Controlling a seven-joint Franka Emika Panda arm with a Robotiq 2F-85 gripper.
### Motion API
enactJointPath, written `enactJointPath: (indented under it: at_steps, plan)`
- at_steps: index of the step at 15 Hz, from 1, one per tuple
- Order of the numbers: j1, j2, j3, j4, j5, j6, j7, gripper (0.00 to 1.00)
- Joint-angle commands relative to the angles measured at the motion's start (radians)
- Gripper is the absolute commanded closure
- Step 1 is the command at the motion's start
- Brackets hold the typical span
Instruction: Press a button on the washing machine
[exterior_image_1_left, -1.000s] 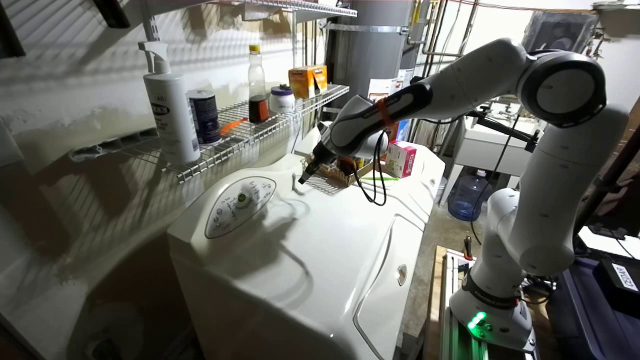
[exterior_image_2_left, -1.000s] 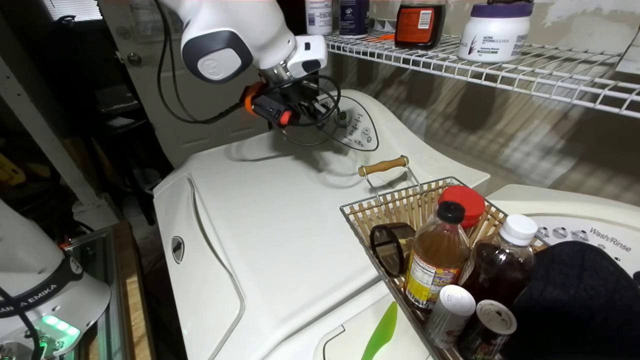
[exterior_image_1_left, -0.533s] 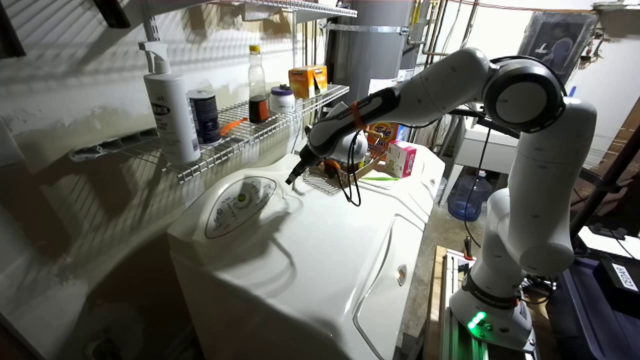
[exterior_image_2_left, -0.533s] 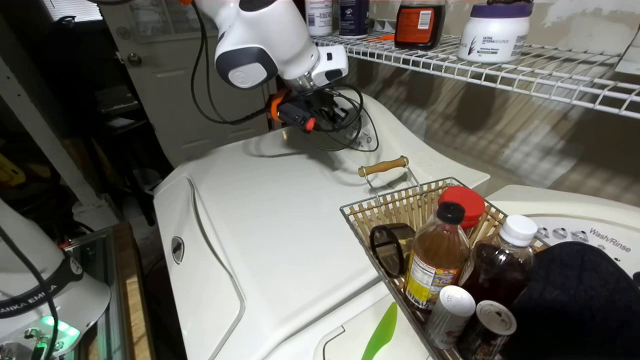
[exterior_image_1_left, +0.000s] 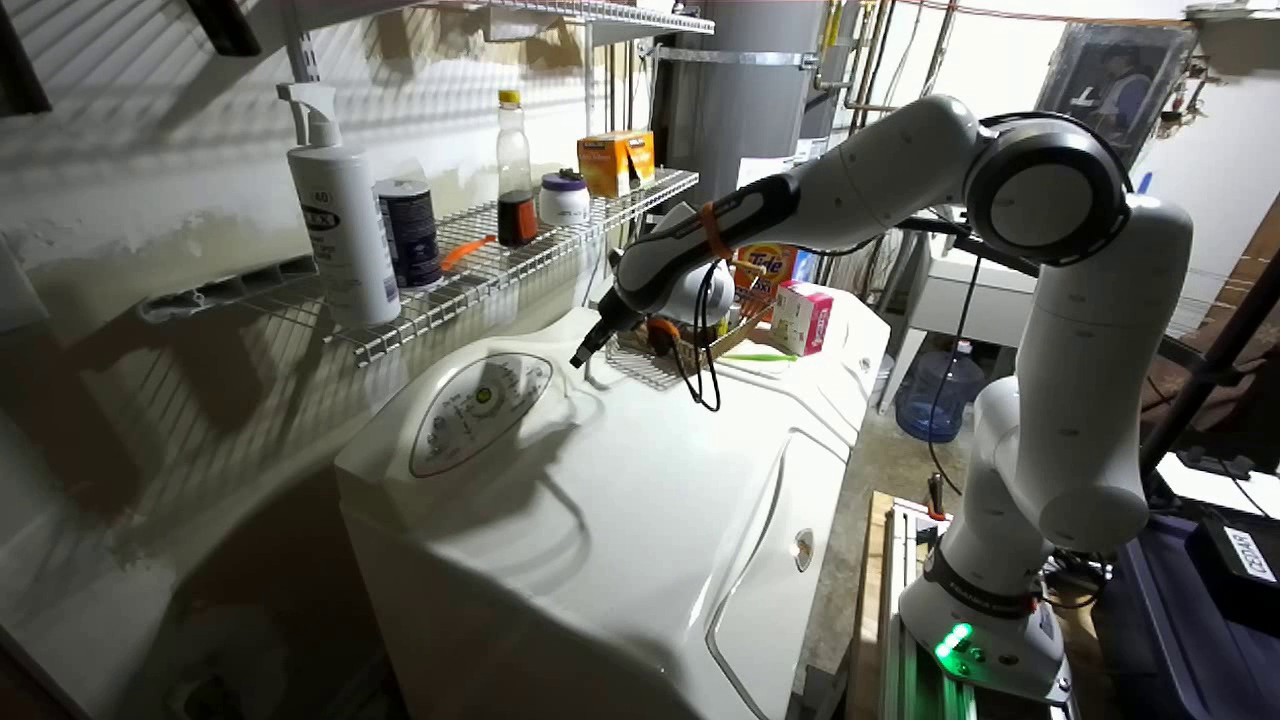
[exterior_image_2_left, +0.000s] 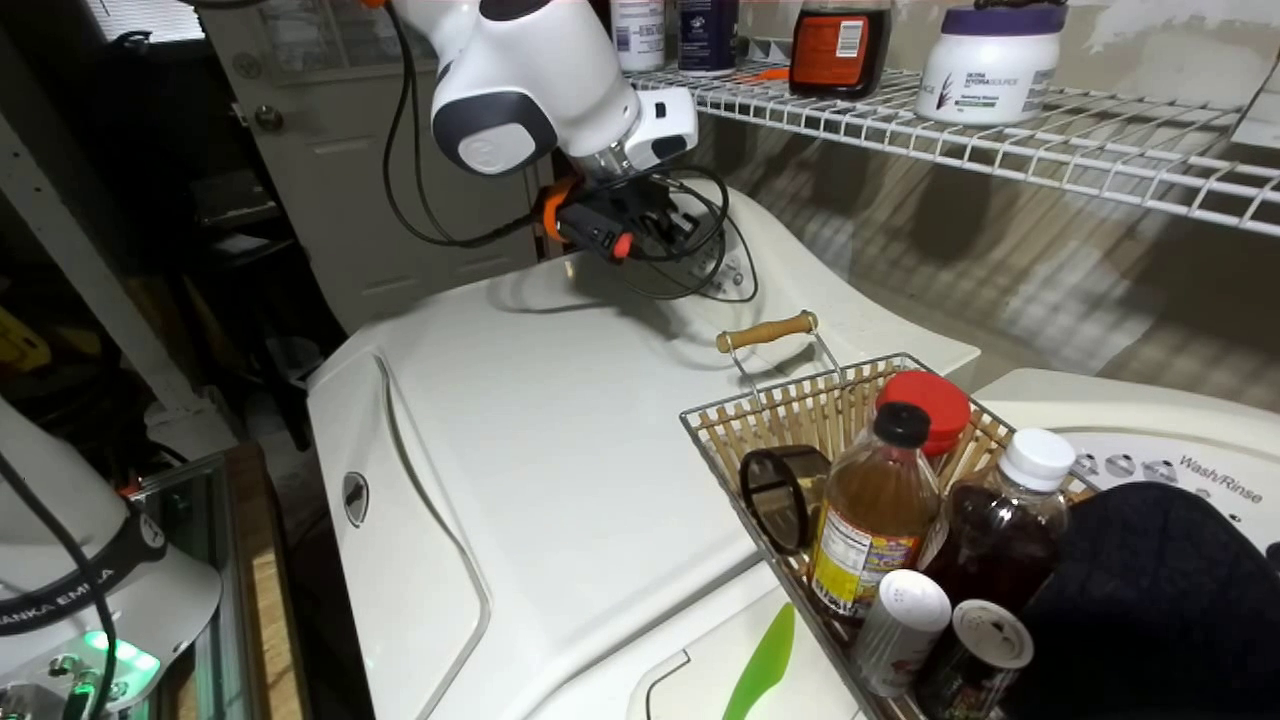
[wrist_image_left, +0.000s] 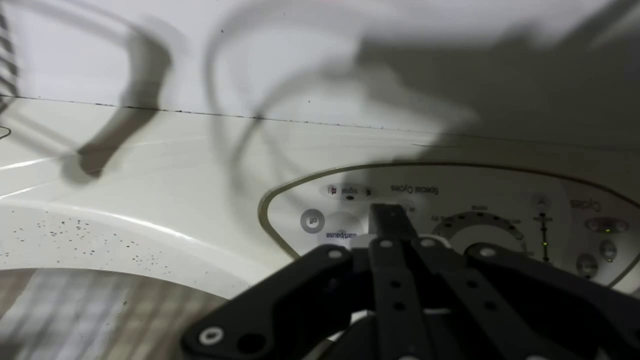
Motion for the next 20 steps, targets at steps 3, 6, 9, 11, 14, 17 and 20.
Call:
enactJointPath:
  at_steps: [3, 6, 9, 11, 14, 17, 20]
  plan:
    - [-0.002, 0.073, 0.006, 0.065, -0.005, -0.020, -0.005, 1.00]
    - [-0.004, 0.121, 0.011, 0.103, -0.006, -0.015, -0.009, 1.00]
    - [-0.011, 0.172, 0.013, 0.151, -0.001, -0.011, -0.010, 1.00]
    - [-0.017, 0.202, 0.010, 0.179, -0.003, -0.013, -0.007, 1.00]
    - [-0.023, 0.245, 0.003, 0.219, -0.003, -0.009, 0.008, 1.00]
    - [-0.031, 0.280, 0.005, 0.260, 0.009, -0.001, 0.019, 1.00]
    - [-0.035, 0.307, 0.005, 0.293, 0.012, 0.007, 0.035, 1.00]
